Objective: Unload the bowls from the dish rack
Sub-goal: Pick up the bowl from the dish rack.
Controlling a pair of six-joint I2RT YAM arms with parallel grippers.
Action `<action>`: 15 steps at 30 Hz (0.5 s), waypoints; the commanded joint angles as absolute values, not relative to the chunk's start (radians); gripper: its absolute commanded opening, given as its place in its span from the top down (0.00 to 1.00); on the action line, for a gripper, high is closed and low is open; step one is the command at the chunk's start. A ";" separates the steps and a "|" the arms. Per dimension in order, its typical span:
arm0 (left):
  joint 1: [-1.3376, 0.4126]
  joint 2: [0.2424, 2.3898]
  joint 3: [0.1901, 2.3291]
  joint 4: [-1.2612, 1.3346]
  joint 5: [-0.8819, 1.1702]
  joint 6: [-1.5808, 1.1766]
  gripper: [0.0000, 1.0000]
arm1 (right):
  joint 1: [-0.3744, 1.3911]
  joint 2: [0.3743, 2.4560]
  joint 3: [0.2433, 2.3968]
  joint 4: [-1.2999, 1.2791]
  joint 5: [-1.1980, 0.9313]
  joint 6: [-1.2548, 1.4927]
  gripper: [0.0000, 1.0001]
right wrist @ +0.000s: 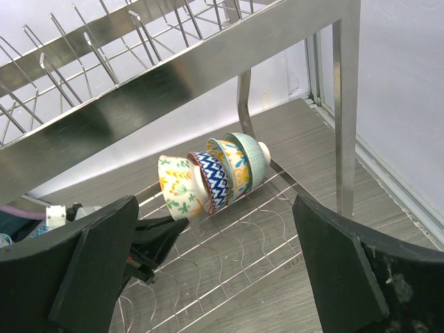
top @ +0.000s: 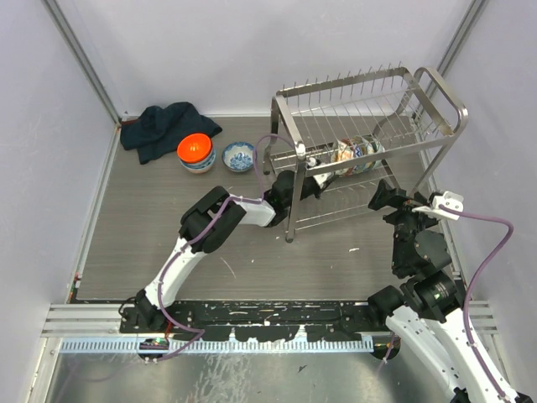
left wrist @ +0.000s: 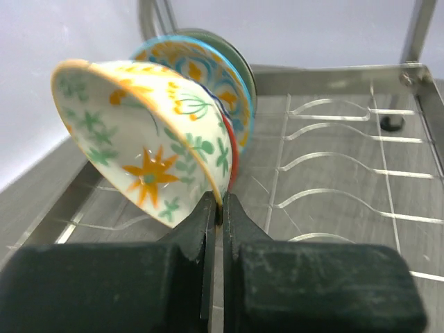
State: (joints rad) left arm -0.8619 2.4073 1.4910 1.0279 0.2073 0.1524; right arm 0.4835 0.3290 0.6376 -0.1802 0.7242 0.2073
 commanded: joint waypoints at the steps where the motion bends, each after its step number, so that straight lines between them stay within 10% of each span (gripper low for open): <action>1: -0.856 2.377 1.565 1.193 0.160 0.166 1.00 | 0.489 0.345 0.665 -0.127 0.731 0.192 0.00; 15: -0.857 2.336 1.506 1.211 0.148 0.160 1.00 | 0.489 0.345 0.660 -0.127 0.733 0.190 0.00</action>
